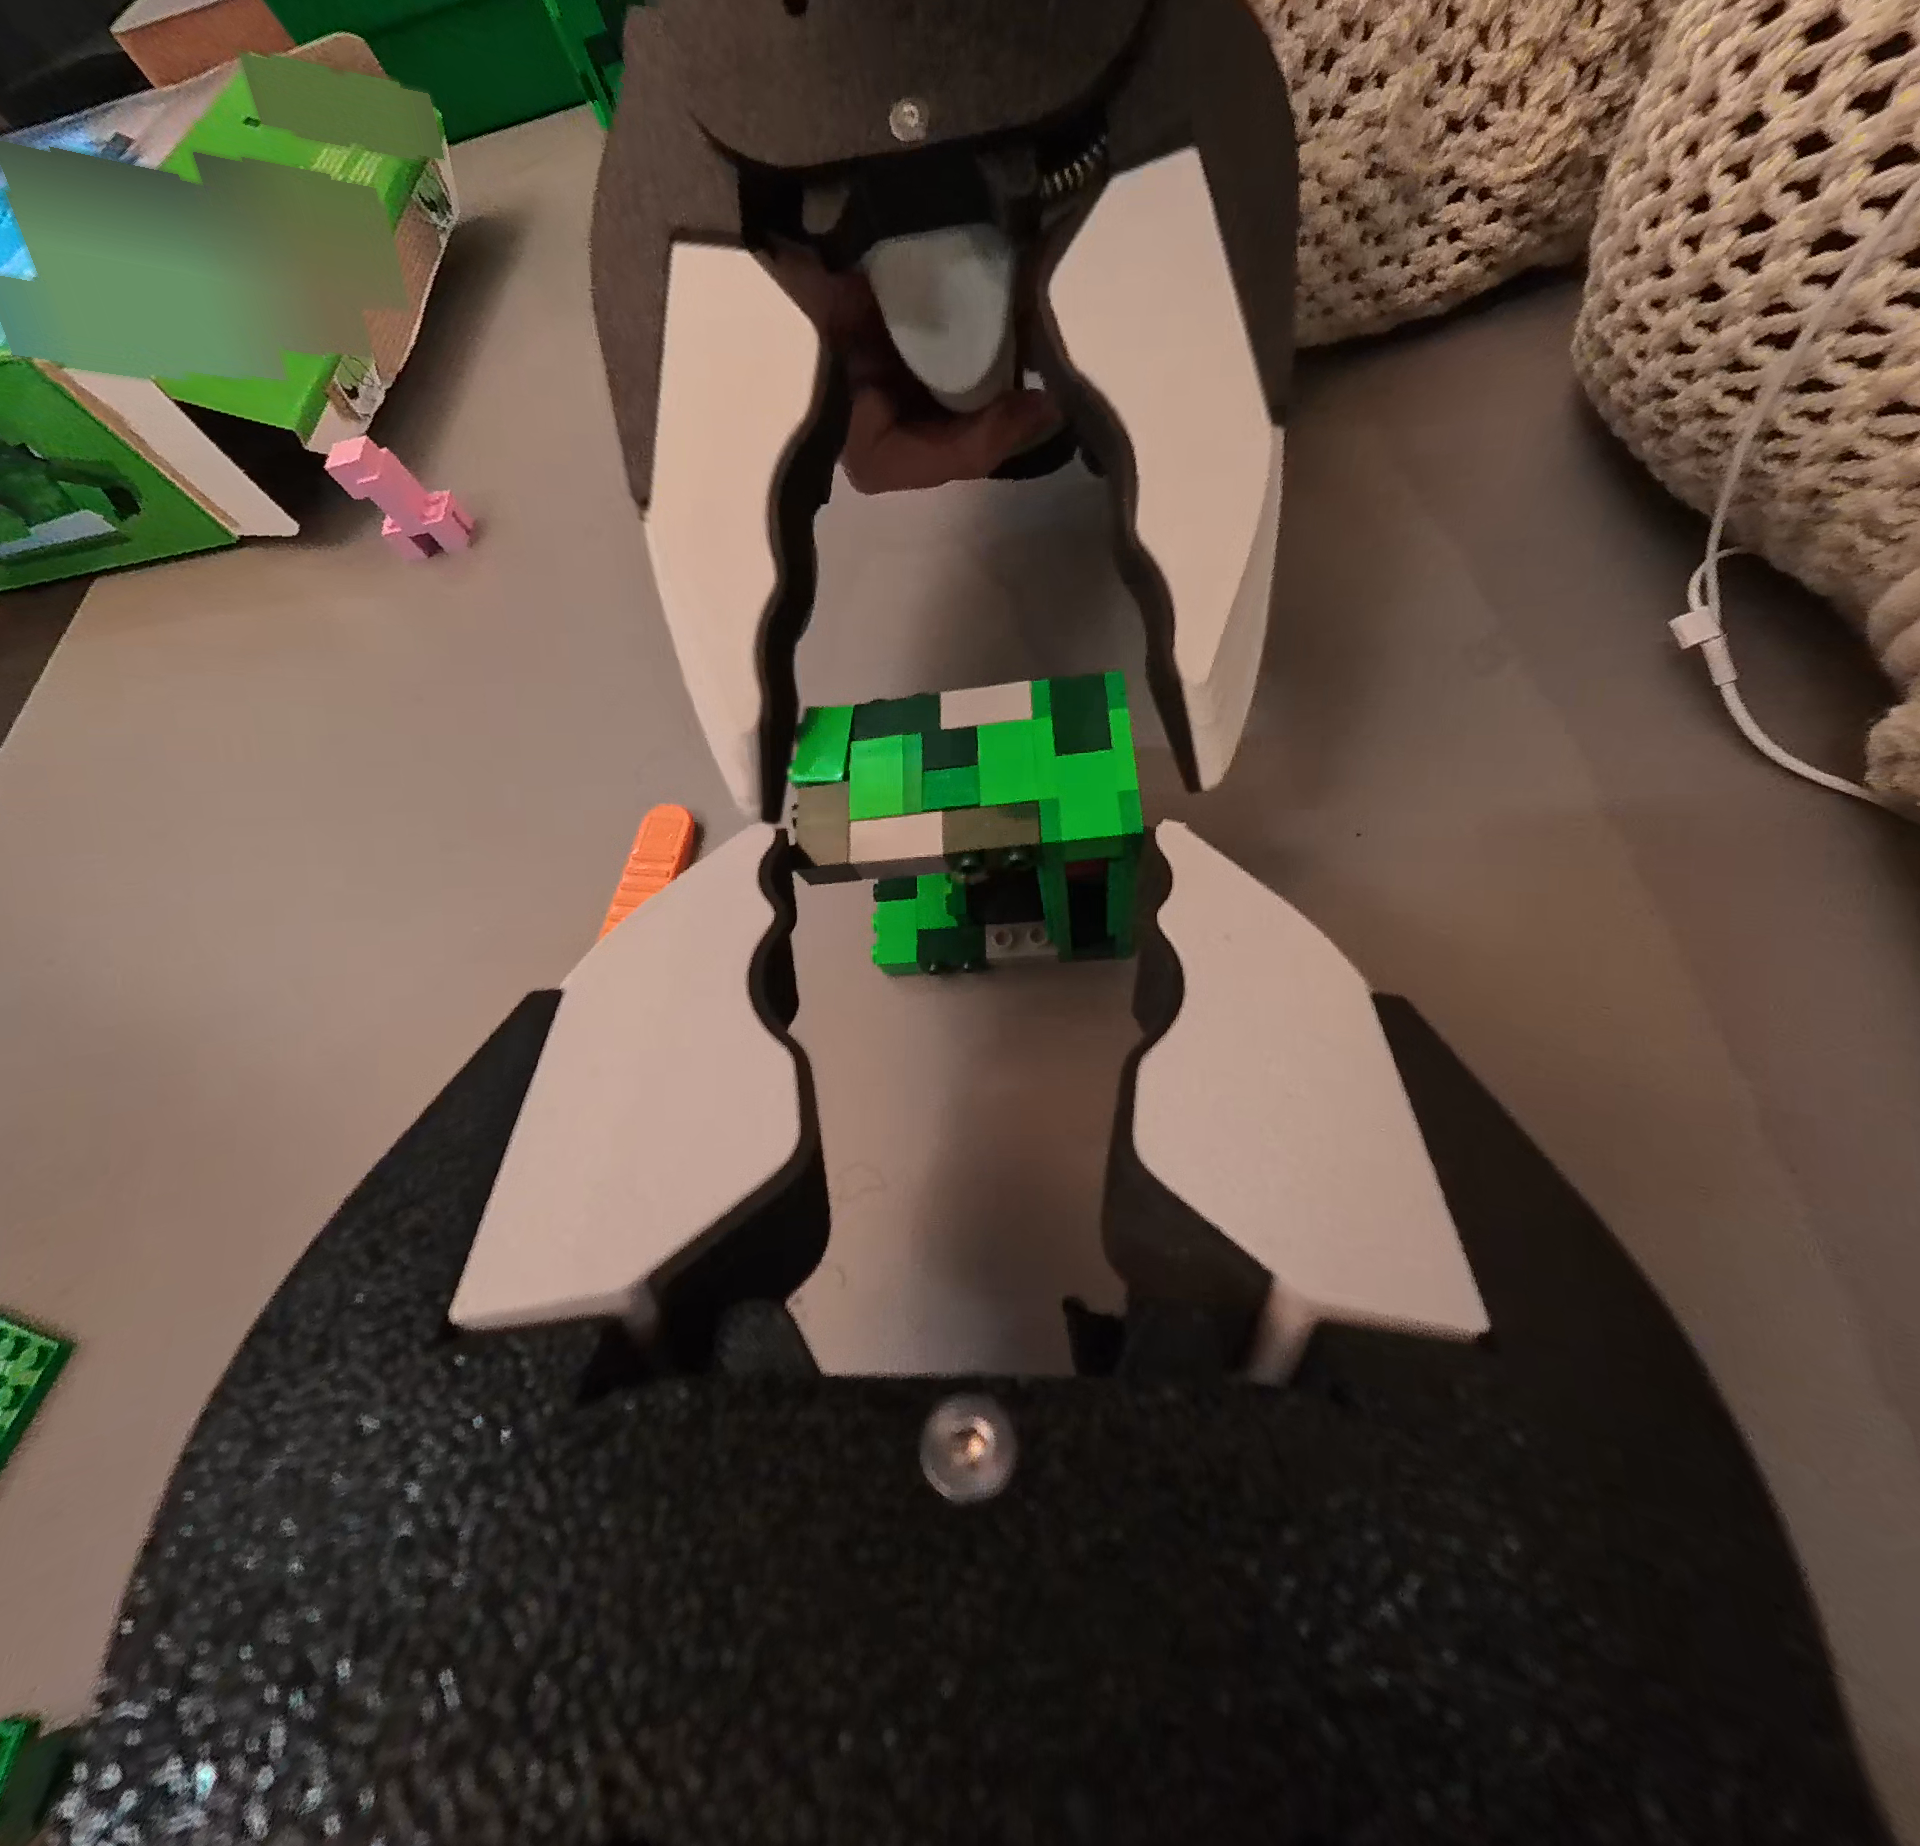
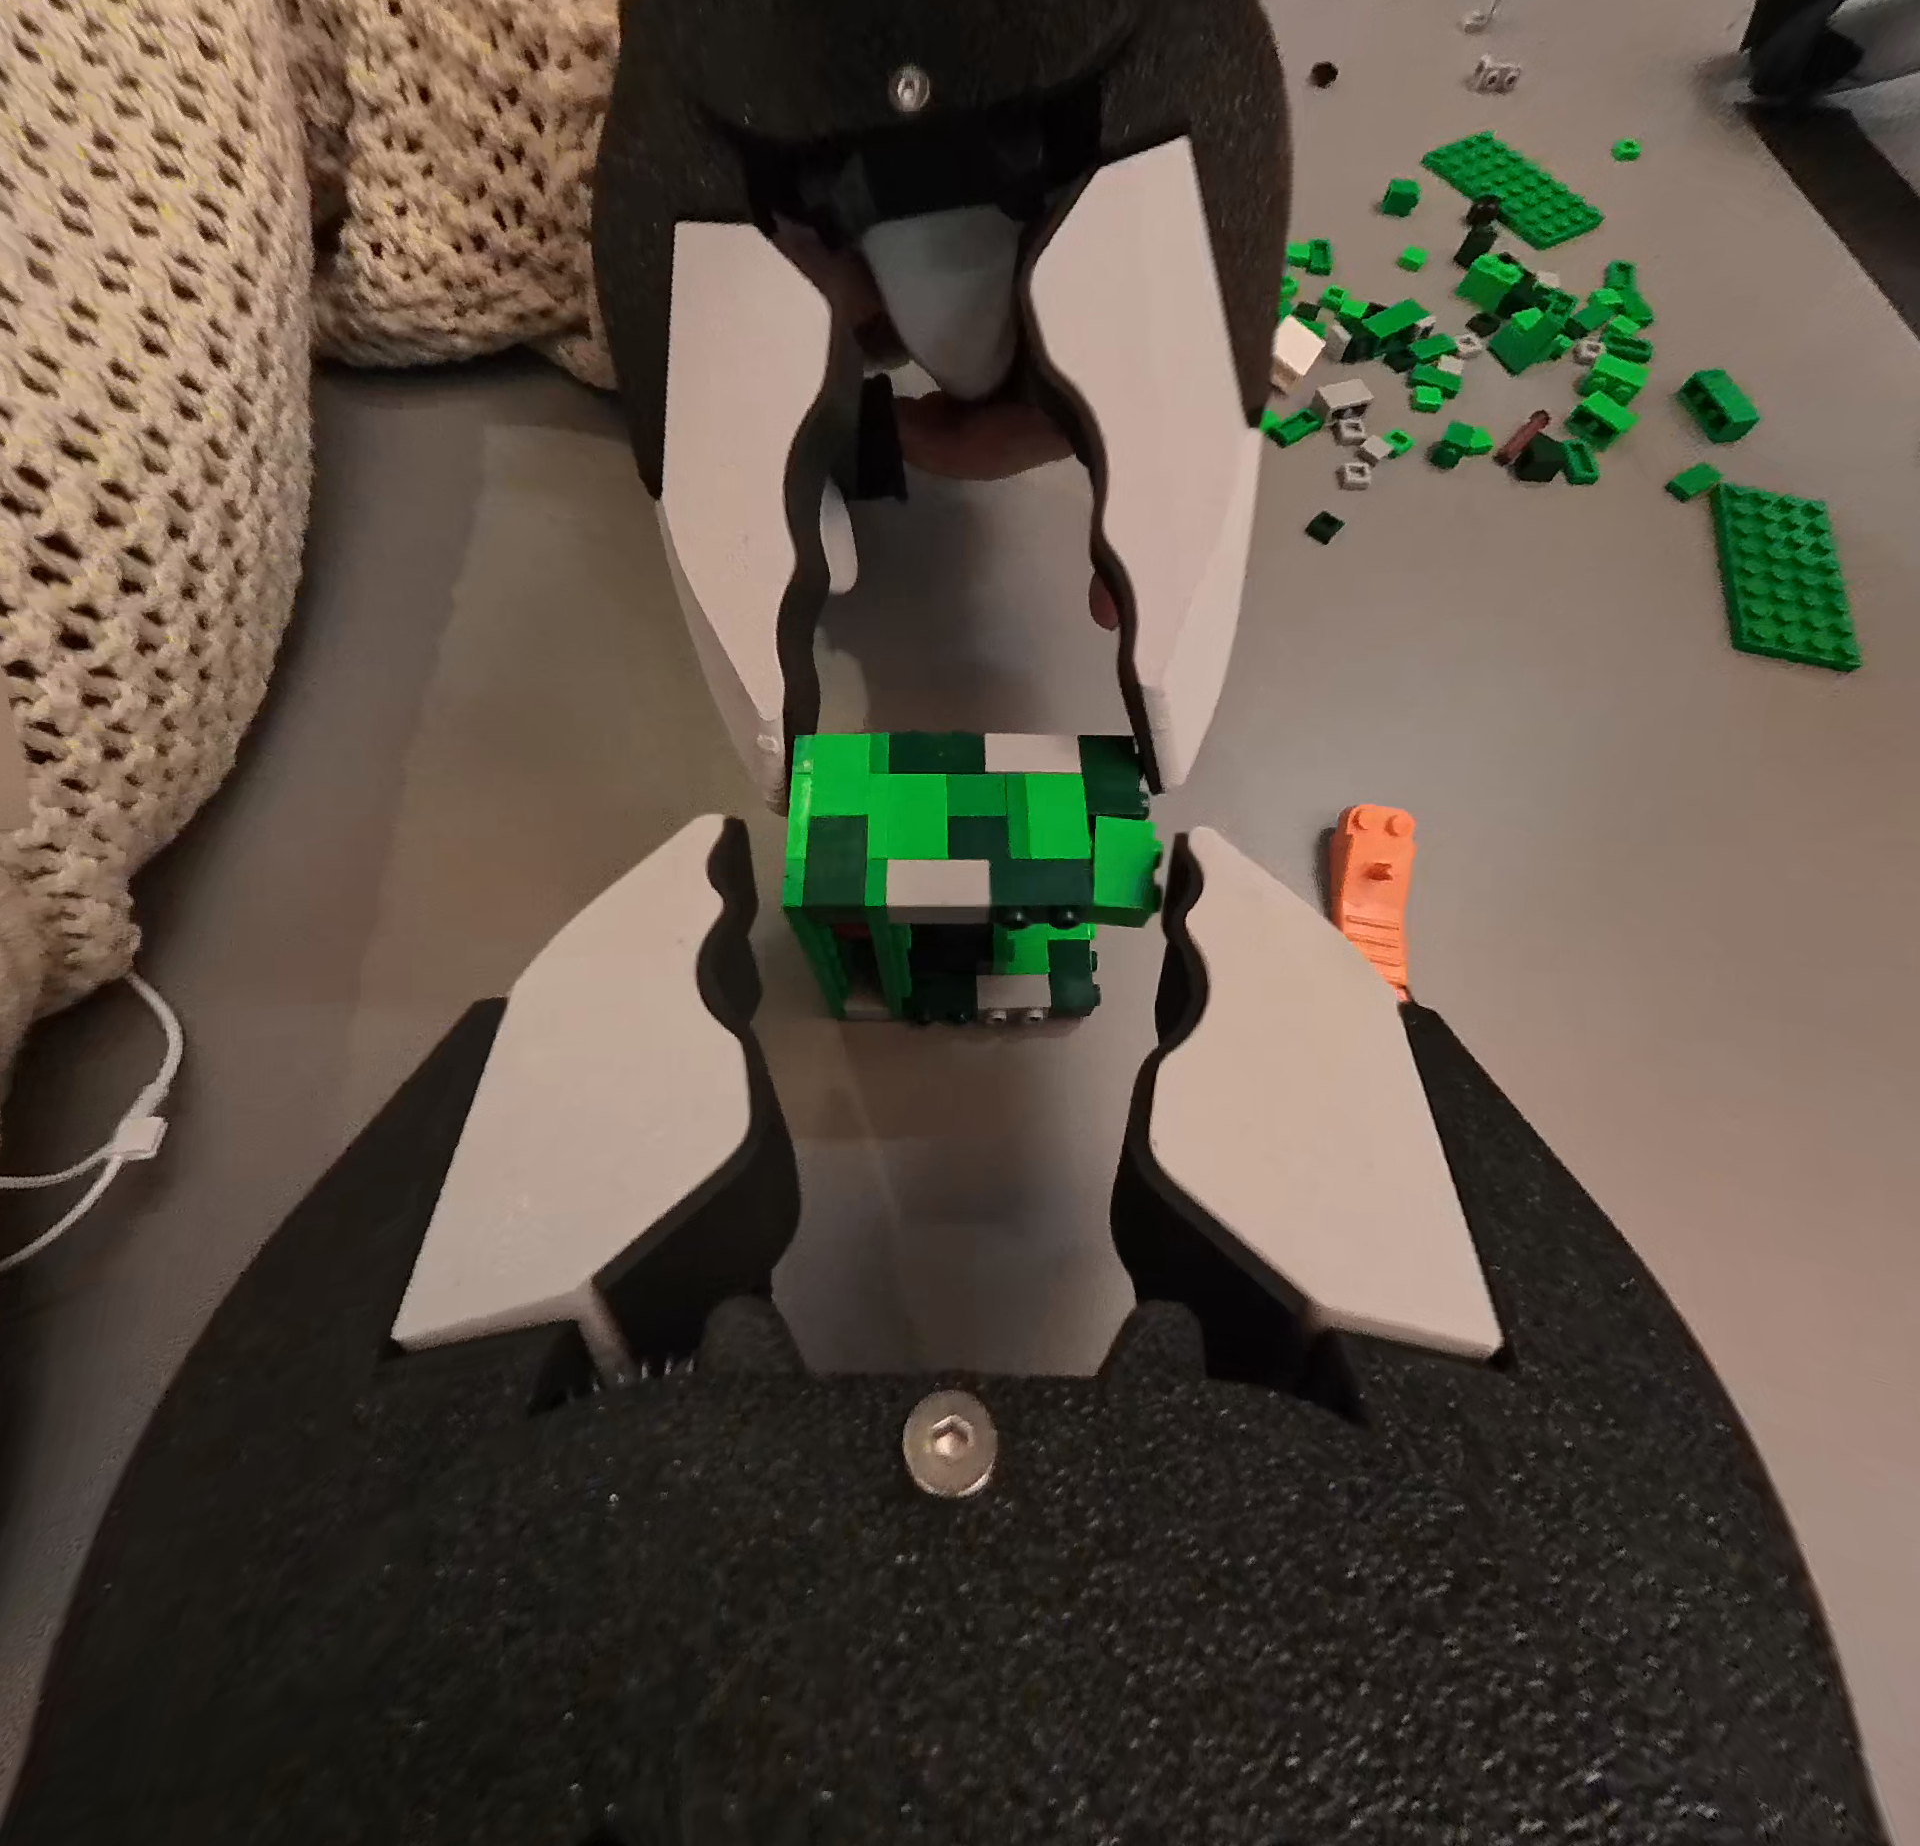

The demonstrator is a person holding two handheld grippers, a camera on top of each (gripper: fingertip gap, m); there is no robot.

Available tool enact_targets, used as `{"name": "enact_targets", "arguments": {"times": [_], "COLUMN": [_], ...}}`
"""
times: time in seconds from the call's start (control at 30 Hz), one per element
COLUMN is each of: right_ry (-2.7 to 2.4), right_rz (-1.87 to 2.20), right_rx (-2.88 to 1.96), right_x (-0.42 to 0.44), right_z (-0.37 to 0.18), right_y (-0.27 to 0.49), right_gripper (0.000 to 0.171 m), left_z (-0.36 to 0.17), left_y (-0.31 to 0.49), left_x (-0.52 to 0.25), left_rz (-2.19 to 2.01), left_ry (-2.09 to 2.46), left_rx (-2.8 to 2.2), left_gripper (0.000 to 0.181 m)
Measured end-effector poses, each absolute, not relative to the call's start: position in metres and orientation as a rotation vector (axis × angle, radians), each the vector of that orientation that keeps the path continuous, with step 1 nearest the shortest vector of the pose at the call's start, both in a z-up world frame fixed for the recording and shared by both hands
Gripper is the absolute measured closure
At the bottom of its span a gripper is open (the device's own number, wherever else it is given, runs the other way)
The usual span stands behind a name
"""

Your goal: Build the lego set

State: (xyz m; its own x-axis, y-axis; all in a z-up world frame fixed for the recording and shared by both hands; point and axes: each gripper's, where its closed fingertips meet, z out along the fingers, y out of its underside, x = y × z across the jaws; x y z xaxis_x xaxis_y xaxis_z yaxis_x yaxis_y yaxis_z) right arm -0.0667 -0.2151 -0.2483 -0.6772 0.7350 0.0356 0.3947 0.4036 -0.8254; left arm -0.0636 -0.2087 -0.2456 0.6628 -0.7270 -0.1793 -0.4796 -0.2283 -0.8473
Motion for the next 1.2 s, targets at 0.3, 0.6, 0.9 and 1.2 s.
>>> {"name": "enact_targets", "arguments": {"times": [0.3, 0.6, 0.9, 1.2], "right_ry": [-2.282, -2.328, -2.351, -2.362], "right_rz": [1.124, 1.092, 1.073, 1.093], "right_rx": [-0.928, -0.898, -0.854, -0.826], "right_x": [-0.0685, -0.0682, -0.0668, -0.0656], "right_z": [-0.2498, -0.2514, -0.2519, -0.2520], "right_y": [-0.2130, -0.2115, -0.2123, -0.2138], "right_gripper": [0.102, 0.102, 0.103, 0.103], "left_z": [-0.2456, -0.2458, -0.2457, -0.2462], "left_y": [-0.2083, -0.2069, -0.2072, -0.2079], "left_x": [-0.0634, -0.0630, -0.0611, -0.0591], "left_rz": [-0.311, -0.315, -0.312, -0.317], "left_ry": [0.952, 0.948, 0.964, 0.973], "left_rx": [-1.881, -1.881, -1.872, -1.864], "left_gripper": [0.118, 0.118, 0.118, 0.118]}}
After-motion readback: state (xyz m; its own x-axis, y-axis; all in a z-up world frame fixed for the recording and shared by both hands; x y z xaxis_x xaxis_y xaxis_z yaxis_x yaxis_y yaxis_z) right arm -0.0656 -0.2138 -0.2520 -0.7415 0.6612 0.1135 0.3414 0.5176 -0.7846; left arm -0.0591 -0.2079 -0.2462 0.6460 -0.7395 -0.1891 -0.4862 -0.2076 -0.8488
